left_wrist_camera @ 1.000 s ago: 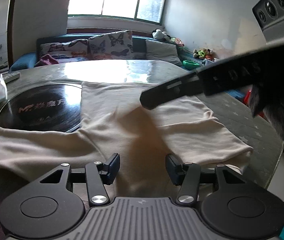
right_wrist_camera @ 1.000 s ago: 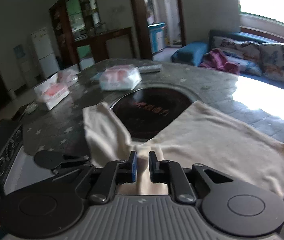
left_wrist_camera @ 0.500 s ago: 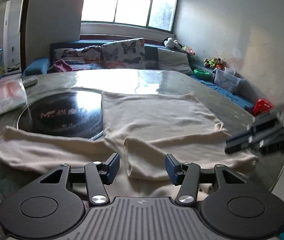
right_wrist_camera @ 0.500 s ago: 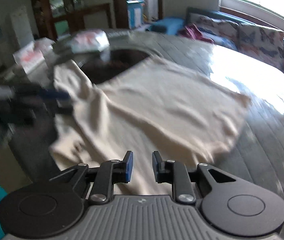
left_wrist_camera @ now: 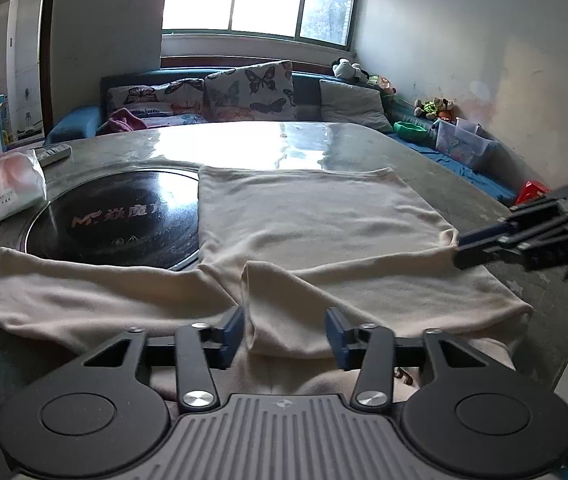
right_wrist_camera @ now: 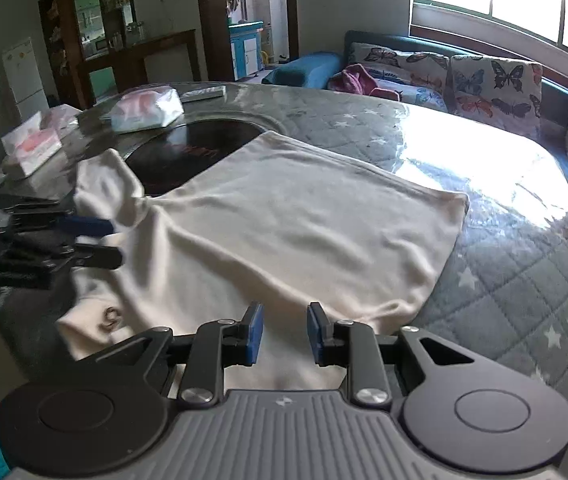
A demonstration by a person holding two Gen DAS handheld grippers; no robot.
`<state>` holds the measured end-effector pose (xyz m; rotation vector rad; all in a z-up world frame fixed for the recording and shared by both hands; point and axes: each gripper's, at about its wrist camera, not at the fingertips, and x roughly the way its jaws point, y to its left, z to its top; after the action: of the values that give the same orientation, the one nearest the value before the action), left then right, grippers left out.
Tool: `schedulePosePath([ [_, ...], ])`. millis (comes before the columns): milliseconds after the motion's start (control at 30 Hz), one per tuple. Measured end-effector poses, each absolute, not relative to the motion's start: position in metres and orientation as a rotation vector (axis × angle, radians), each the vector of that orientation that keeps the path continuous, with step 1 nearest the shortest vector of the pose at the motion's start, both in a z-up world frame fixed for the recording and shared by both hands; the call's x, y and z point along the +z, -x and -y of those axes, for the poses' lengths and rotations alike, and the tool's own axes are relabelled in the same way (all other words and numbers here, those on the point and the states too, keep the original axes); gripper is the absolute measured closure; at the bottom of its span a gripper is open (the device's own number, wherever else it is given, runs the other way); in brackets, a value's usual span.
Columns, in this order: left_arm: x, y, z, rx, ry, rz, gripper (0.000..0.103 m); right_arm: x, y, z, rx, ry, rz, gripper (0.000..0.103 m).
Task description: Fold clothes
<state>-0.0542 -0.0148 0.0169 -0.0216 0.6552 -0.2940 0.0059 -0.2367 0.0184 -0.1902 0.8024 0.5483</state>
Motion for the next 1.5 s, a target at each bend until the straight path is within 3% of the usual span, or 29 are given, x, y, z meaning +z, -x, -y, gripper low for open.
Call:
schedulePosePath([
  [67, 0.015, 0.054, 0.015, -0.288, 0.016, -0.660, 0.072, 0.012, -0.011, 0.238, 0.535, 0.191, -0.812, 0.079],
  [167, 0.013, 0.053, 0.013, -0.262, 0.017, -0.665, 0.096, 0.002, -0.015, 0.240, 0.519, 0.190, -0.826, 0.079],
  [300, 0.018, 0.059, 0.005, -0.250, 0.019, -0.660, 0.101, 0.002, -0.014, 0.241, 0.520, 0.198, -0.825, 0.079],
  [967, 0.020, 0.024, 0.025, -0.304, 0.050, -0.650, 0.094, 0.012, -0.012, 0.205, 0.620, 0.241, -0.792, 0.069],
  [1333, 0.022, 0.033, -0.011, -0.227, 0.113, -0.649, 0.091, 0.014, -0.016, 0.164, 0.731, 0.281, -0.773, 0.069],
  [1433, 0.024, 0.036, -0.034, -0.135, 0.132, -0.644, 0.086, 0.013, -0.016, 0.148, 0.771, 0.296, -0.765, 0.069],
  [1500, 0.026, 0.037, -0.048, -0.074, 0.142, -0.643, 0.074, 0.011, -0.014, 0.137, 0.805, 0.307, -0.761, 0.069],
])
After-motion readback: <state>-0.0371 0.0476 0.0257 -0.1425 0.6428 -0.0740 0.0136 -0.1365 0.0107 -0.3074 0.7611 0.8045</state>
